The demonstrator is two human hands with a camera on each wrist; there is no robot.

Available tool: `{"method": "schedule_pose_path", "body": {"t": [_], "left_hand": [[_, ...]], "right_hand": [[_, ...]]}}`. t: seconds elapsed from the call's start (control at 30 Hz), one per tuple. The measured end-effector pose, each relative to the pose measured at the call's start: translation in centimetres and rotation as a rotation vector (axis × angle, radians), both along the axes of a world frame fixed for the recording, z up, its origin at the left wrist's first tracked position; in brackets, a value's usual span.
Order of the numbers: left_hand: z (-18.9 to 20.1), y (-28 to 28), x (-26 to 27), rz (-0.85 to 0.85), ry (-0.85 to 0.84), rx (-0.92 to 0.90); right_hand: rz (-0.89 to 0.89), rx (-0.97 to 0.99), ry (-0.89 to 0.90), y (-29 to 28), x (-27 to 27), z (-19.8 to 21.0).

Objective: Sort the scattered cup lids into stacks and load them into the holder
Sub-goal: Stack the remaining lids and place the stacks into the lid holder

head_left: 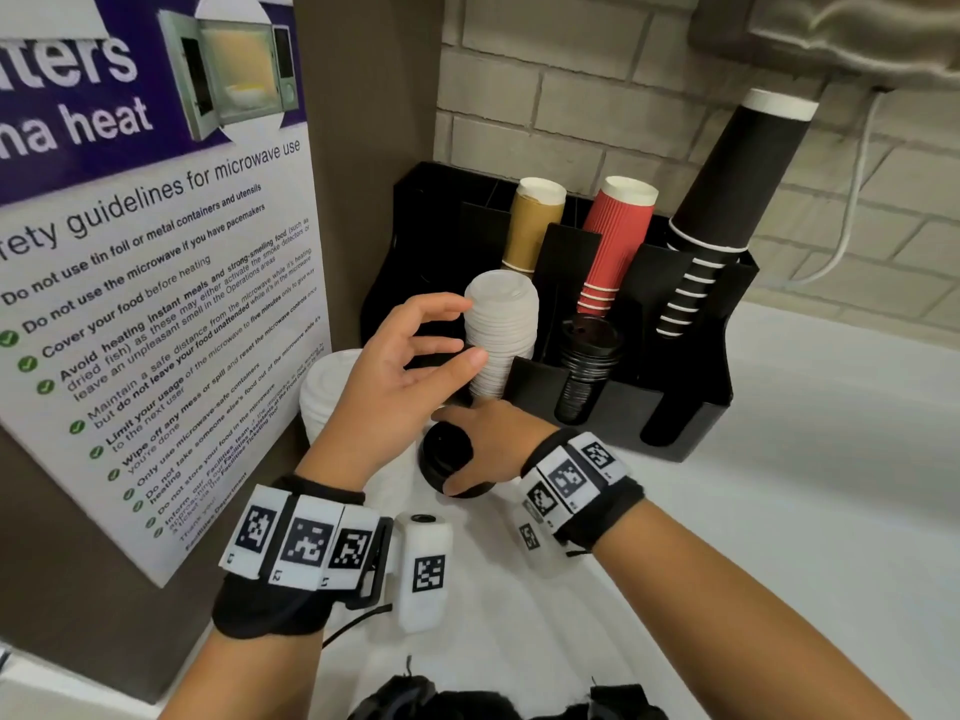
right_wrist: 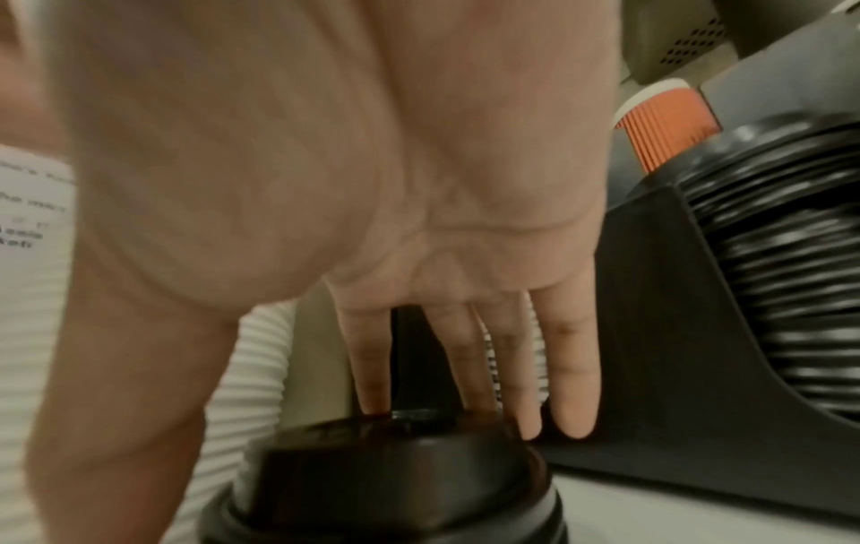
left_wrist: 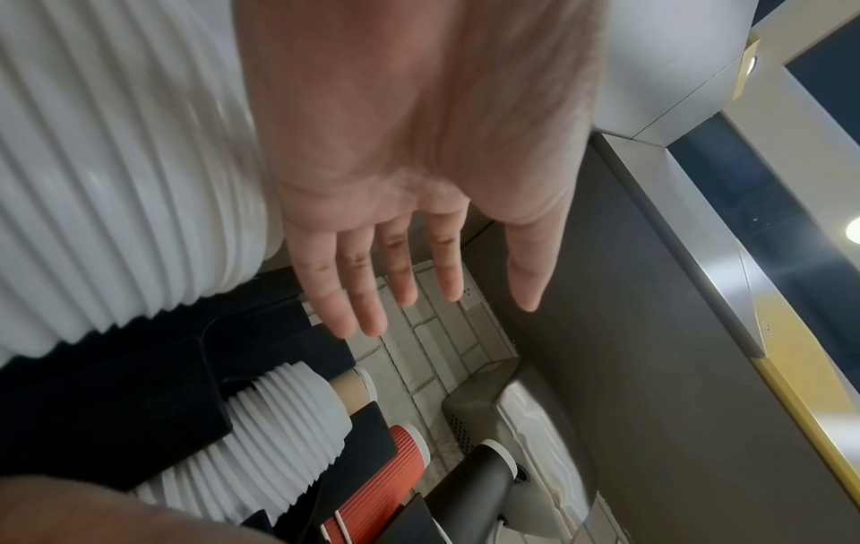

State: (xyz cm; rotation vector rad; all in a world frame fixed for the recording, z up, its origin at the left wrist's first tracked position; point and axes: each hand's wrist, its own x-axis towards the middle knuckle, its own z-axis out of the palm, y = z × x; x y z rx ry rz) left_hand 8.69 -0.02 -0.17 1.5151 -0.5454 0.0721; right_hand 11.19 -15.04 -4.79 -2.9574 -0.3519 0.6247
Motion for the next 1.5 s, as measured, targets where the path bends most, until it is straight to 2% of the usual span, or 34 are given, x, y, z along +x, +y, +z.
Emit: {"method": "schedule_pose_path", "body": {"t": [0.13, 0.27, 0.43, 0.57, 0.73, 0.83, 0.93, 1.23, 1.5], "left_hand": [[0.0, 0.0, 0.0, -0.010, -0.009, -0.002], [0.0, -0.1, 0.0, -0.012, -0.005, -0.001], [0.1, 0.1, -0.2, -0.016, -0.012, -0.015], [0.1, -0.2, -0.3, -0.035, -0.010, -0.032], [-0.7, -1.2, -0.5, -0.095, 0.033, 0.073], [-1.4, -1.6, -0.5, -0.171, 0.066, 0.231], [-1.4, -1.9, -0.8, -0.254, 0.117, 0.214], [-1.4, -1.7, -0.8, -0.274, 0.114, 0.122], [-1.2, -2.0, -0.4, -0.277, 0.102, 0.130]], "right_hand": [[-0.011, -0.025, -0.029, 0.5, 0.4, -0.3], [-0.058, -0.010, 0.057, 0.7, 0.6, -0.3], [-0.100, 0.075, -0.006, -0.5, 0.1, 0.3], [-0.205, 0.357, -0.043, -3.1, -0.8, 1.5], [-0.264, 0.893, -0.103, -5.7, -3.1, 2.8], [-0.248, 1.183, -0.081, -6.2, -4.7, 3.8], [-0.187, 1.343, -0.043, -6.2, -5.6, 4.2], [-0.202, 1.433, -0.074, -6.7, -5.9, 4.5], [-0.218, 1.344, -0.158, -6.2, -6.2, 4.9]]}}
